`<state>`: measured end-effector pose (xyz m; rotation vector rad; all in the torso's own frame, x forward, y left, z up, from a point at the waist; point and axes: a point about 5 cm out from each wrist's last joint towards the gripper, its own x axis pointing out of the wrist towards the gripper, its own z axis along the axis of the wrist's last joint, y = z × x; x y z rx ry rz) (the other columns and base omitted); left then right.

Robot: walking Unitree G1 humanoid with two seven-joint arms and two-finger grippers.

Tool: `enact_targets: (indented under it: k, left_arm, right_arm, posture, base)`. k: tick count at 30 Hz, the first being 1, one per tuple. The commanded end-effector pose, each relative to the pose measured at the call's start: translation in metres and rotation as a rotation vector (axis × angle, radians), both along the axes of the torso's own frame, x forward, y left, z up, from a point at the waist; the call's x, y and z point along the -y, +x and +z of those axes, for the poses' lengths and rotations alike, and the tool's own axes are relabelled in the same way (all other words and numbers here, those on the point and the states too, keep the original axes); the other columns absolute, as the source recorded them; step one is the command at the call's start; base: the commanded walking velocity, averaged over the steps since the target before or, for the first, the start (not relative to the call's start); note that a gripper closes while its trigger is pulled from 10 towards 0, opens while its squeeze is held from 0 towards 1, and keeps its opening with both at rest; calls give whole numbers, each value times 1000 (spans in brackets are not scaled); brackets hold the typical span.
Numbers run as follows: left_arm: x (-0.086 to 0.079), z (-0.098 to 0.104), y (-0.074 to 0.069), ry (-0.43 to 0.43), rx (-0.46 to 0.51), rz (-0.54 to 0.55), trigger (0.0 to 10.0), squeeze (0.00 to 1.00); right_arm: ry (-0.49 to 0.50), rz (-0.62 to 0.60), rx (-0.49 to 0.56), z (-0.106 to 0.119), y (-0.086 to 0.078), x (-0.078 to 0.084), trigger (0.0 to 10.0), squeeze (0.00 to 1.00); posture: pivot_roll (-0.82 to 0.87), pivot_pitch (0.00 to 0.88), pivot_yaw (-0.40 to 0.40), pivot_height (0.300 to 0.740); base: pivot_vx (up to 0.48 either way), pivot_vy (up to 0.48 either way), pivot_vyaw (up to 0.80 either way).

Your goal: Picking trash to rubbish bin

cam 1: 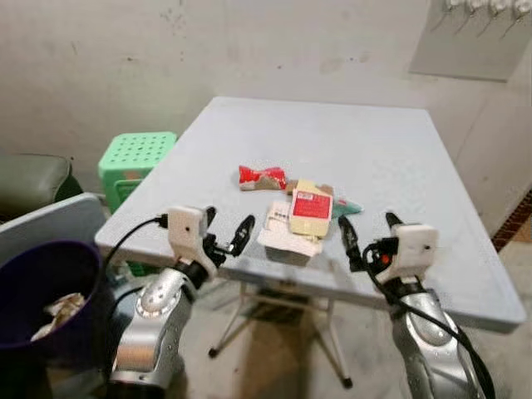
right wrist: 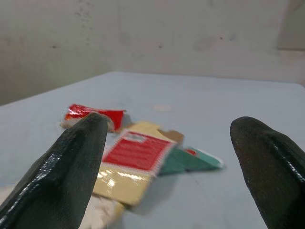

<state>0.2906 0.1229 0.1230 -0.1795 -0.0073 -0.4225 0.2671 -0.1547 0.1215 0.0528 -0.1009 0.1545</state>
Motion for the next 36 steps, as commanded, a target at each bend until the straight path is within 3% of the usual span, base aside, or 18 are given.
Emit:
enact_targets:
  k: [1,7,14,23,36]
  left_arm:
    - [-7,0,1,16,-2,21,10000,0]
    - [-3,0,0,22,2,14,10000,0]
    - [13,6,-5,62,34,-110,10000,0]
    - [27,9,-15,87,62,-226,10000,0]
    - [34,13,-20,111,91,-306,10000,0]
  right_arm:
    - [6,33,3,3,2,-8,10000,0]
    - [29,48,-48,-1,4,-6,10000,0]
    - [-1,80,-87,-2,12,6,10000,0]
    - [121,164,-153,2,22,11,10000,0]
    - [213,147,-230,-9,37,17,10000,0]
  posture:
    - [27,10,-9,715]
    - [28,5,-12,715]
    - [30,7,-22,715]
    - [33,29,-33,715]
    - [39,66,-41,715]
  base:
    - [304,0,0]
    - [0,0,0]
    - [0,0,0]
    - [0,0,0]
    - [0,0,0]
